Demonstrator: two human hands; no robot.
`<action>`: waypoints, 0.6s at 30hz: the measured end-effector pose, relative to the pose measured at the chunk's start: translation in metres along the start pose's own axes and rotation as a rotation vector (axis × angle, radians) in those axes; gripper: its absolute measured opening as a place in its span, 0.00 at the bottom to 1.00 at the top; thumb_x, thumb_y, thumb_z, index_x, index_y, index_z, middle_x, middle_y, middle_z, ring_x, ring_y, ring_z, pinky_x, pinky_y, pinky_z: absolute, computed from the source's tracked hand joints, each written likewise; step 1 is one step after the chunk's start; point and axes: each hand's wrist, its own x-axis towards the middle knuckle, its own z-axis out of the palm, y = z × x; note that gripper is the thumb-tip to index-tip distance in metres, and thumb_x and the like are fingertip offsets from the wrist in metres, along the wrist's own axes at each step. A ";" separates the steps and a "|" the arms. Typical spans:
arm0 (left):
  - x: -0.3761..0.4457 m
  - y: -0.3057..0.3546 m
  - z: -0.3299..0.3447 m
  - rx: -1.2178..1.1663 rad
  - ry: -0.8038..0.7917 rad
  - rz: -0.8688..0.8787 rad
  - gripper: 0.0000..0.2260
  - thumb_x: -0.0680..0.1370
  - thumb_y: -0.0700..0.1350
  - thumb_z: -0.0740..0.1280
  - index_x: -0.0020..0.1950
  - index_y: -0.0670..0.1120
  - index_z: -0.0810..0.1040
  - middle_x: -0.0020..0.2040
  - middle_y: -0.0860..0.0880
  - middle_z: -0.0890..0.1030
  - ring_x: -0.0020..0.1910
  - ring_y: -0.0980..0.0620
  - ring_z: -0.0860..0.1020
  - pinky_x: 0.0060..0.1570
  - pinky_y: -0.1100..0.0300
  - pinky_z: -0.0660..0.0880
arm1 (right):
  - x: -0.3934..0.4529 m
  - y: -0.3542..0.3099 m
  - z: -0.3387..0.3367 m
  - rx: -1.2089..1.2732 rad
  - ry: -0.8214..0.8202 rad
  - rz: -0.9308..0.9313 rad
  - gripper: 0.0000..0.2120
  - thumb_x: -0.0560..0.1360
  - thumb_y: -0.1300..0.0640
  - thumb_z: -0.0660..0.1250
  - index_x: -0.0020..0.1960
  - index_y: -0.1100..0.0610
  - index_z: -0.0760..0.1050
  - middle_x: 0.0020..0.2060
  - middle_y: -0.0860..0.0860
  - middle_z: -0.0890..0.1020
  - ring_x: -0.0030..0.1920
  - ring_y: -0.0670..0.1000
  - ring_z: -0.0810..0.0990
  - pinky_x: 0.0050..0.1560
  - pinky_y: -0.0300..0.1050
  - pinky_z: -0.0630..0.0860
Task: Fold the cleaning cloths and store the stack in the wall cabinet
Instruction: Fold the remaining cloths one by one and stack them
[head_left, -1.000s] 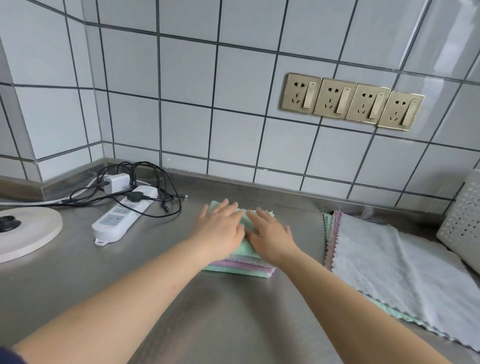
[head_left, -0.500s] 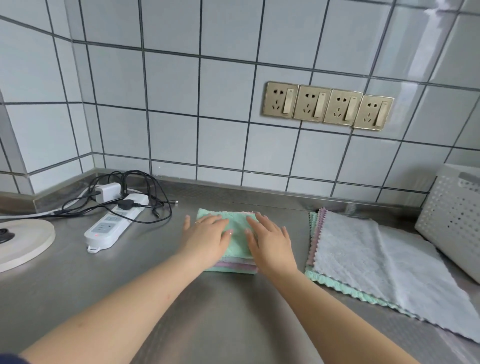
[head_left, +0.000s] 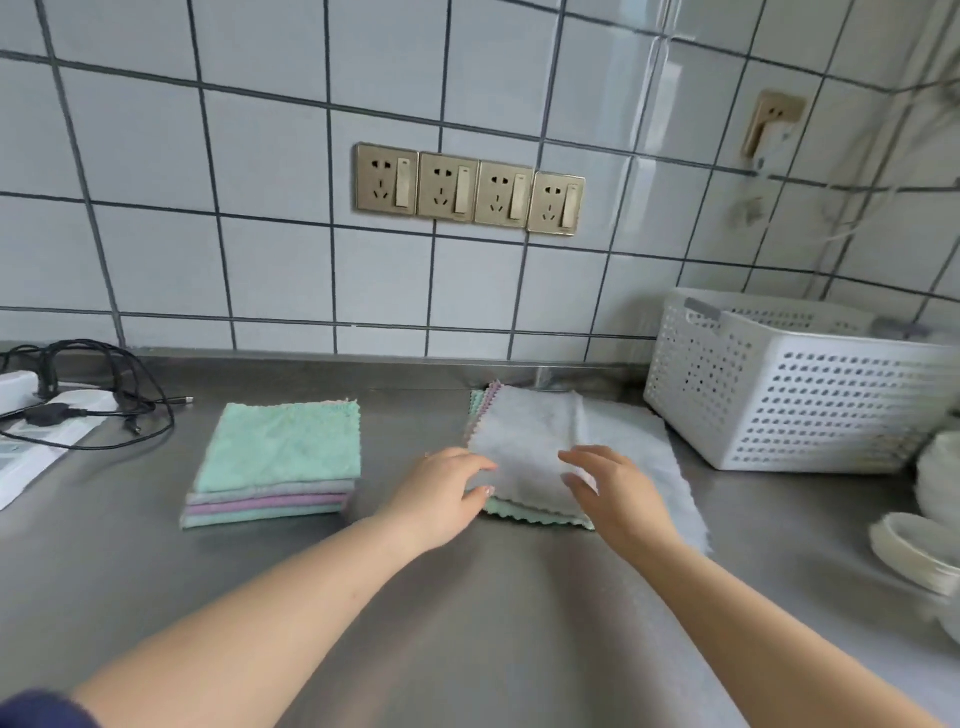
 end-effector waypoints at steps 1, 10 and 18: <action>0.006 0.012 0.012 -0.001 -0.020 0.026 0.16 0.79 0.47 0.62 0.66 0.48 0.73 0.65 0.50 0.74 0.65 0.51 0.71 0.64 0.61 0.64 | -0.009 0.020 -0.009 -0.007 -0.050 0.050 0.18 0.79 0.50 0.61 0.68 0.47 0.71 0.68 0.46 0.71 0.67 0.50 0.70 0.61 0.44 0.69; 0.033 0.040 0.049 0.177 -0.071 0.066 0.15 0.78 0.50 0.62 0.64 0.50 0.74 0.64 0.52 0.75 0.63 0.50 0.73 0.60 0.58 0.70 | -0.016 0.045 -0.013 -0.321 -0.230 0.045 0.17 0.80 0.46 0.54 0.64 0.50 0.72 0.62 0.51 0.73 0.61 0.55 0.73 0.50 0.45 0.71; 0.037 0.041 0.057 0.464 0.017 0.193 0.14 0.79 0.54 0.58 0.58 0.49 0.76 0.55 0.50 0.78 0.53 0.45 0.77 0.44 0.57 0.72 | -0.008 0.049 -0.002 -0.435 -0.203 -0.020 0.22 0.77 0.38 0.55 0.54 0.54 0.75 0.52 0.52 0.75 0.53 0.55 0.76 0.43 0.45 0.69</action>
